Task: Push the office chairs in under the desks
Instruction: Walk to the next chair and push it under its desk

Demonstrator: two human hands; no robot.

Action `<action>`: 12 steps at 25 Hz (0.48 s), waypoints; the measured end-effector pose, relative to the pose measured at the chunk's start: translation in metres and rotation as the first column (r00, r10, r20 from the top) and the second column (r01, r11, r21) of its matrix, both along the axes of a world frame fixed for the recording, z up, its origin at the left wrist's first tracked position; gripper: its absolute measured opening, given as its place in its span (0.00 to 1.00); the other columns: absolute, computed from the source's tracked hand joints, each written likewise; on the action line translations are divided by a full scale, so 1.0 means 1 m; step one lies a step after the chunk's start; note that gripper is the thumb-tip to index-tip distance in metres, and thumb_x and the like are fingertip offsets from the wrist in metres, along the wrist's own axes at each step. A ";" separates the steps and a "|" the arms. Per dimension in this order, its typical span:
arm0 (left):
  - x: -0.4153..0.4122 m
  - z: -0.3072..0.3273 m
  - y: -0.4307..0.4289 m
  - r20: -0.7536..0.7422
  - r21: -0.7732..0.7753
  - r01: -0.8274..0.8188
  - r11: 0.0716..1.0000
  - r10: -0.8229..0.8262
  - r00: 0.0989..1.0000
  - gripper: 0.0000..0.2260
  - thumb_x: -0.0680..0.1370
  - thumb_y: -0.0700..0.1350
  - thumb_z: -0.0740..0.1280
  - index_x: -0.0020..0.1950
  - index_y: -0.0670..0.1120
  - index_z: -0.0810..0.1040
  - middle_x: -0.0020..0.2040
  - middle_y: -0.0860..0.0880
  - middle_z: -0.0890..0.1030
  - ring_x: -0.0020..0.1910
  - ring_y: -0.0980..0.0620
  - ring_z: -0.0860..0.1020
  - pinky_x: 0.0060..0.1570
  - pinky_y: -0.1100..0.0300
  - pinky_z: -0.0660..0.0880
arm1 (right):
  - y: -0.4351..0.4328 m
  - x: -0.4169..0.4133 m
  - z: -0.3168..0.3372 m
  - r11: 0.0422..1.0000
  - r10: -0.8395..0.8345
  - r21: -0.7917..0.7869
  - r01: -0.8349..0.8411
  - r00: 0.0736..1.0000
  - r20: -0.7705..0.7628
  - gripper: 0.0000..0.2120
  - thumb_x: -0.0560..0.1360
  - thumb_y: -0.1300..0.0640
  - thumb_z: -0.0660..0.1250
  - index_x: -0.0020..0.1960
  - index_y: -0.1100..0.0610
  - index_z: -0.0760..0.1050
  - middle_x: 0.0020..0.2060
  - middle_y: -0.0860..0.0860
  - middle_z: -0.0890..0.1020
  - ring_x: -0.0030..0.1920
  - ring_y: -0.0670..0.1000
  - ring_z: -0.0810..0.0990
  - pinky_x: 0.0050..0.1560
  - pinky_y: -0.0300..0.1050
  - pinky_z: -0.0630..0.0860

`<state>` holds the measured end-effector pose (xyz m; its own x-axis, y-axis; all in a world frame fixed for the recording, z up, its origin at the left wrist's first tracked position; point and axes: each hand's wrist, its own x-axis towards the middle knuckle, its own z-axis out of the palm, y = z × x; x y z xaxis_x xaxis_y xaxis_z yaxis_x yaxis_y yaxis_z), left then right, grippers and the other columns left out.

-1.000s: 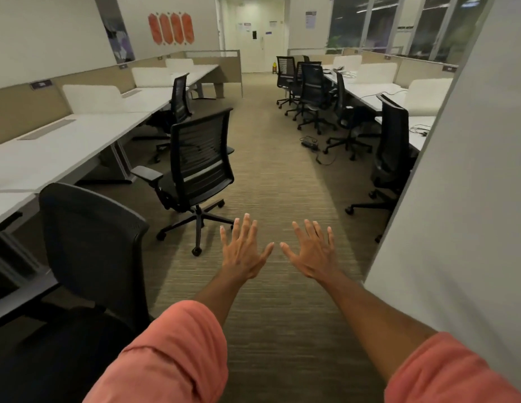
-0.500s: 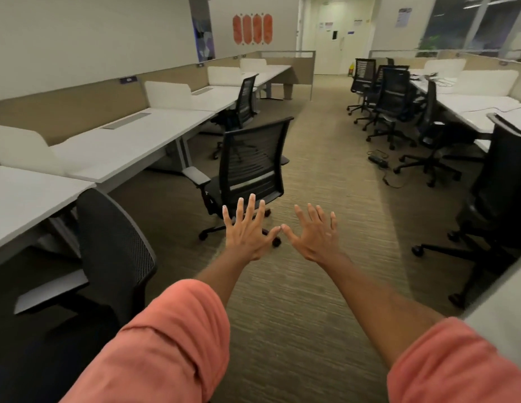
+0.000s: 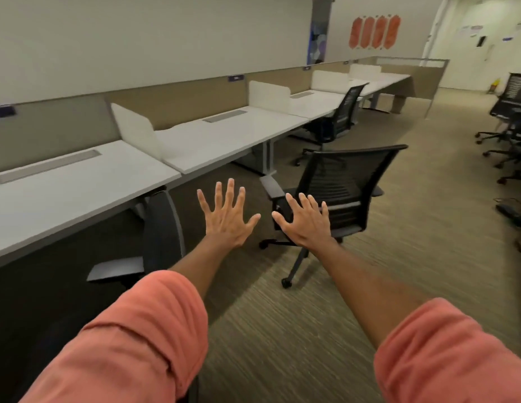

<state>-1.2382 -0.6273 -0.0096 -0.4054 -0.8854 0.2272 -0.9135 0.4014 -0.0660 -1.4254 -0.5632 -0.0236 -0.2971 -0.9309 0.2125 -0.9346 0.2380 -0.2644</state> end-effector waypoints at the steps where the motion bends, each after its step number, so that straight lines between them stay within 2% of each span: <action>1: 0.012 -0.001 -0.009 0.004 0.006 -0.050 0.999 0.050 0.999 0.37 0.78 0.70 0.45 0.80 0.52 0.42 0.80 0.46 0.35 0.77 0.41 0.34 0.67 0.31 0.30 | -0.018 0.008 0.001 0.999 0.049 0.001 -0.049 0.999 -0.001 0.37 0.76 0.29 0.49 0.79 0.47 0.55 0.78 0.56 0.58 0.78 0.57 0.52 0.76 0.62 0.45; 7: 0.063 -0.015 -0.032 -0.040 0.069 -0.366 0.928 0.369 0.928 0.36 0.79 0.69 0.46 0.80 0.52 0.42 0.79 0.46 0.35 0.77 0.41 0.33 0.67 0.30 0.31 | -0.116 0.062 -0.008 0.936 0.352 0.004 -0.352 0.936 0.004 0.37 0.76 0.28 0.48 0.79 0.46 0.54 0.78 0.56 0.58 0.78 0.56 0.52 0.76 0.62 0.45; 12: 0.075 -0.021 -0.026 -0.050 0.154 -0.574 0.804 0.587 0.808 0.36 0.79 0.68 0.48 0.81 0.51 0.43 0.80 0.45 0.36 0.78 0.42 0.36 0.68 0.30 0.33 | -0.163 0.098 -0.019 0.795 0.605 0.057 -0.604 0.796 -0.013 0.38 0.76 0.28 0.47 0.79 0.46 0.53 0.79 0.56 0.57 0.79 0.57 0.52 0.76 0.63 0.45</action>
<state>-1.1630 -0.6535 -0.0307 0.2105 -0.9716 0.1084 -0.9774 -0.2070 0.0422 -1.3271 -0.7265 -0.0421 0.3348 -0.9281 0.1630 -0.8995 -0.3663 -0.2380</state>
